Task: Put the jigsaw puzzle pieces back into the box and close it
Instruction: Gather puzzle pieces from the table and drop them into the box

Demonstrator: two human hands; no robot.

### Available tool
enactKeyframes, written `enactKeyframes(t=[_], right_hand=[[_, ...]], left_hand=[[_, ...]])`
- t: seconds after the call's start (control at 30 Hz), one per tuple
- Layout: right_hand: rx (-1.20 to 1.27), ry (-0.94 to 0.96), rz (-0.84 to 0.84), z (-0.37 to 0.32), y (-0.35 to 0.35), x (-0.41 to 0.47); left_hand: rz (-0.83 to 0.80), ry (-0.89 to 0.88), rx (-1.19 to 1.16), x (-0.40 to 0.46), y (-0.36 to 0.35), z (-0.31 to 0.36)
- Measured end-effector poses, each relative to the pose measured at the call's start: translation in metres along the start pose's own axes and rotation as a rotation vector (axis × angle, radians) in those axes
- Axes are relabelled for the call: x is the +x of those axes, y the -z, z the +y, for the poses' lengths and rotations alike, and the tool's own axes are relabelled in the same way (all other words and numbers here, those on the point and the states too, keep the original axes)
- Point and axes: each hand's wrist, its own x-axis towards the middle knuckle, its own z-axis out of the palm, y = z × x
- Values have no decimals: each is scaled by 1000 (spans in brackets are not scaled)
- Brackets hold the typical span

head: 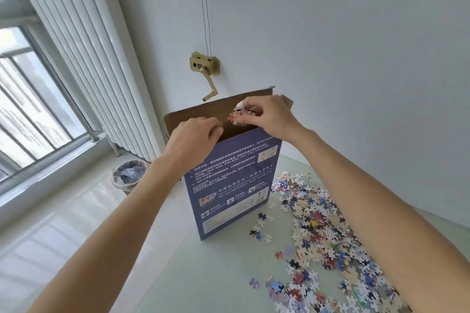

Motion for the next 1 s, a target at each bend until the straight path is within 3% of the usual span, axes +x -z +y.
enactKeyframes(t=[0.17,0.3,0.53,0.67,0.8,0.9,1.0], right_hand=[[-288,66,-200,-4,-5,10],[-340,65,-183,-5,-12,8],[-221,13,-100,-11,-17,3],[-134,23,99,-17,-16,-16],[-90,-15,328,-11,-20,-80],[-20,-171,349,16,-42,-154],[-8,-398,274,50,-71,-233]], left_hand=[[42,-55,-10,-12,-3,1],[92,-66,-11,-16,-5,4],[191,-119,6,-21,-13,4],[360,-230,46,-31,-17,11],[519,-419,-119,-59,-37,30],[430,-409,-287,-90,-80,41],[164,-277,-427,-127,-133,50]])
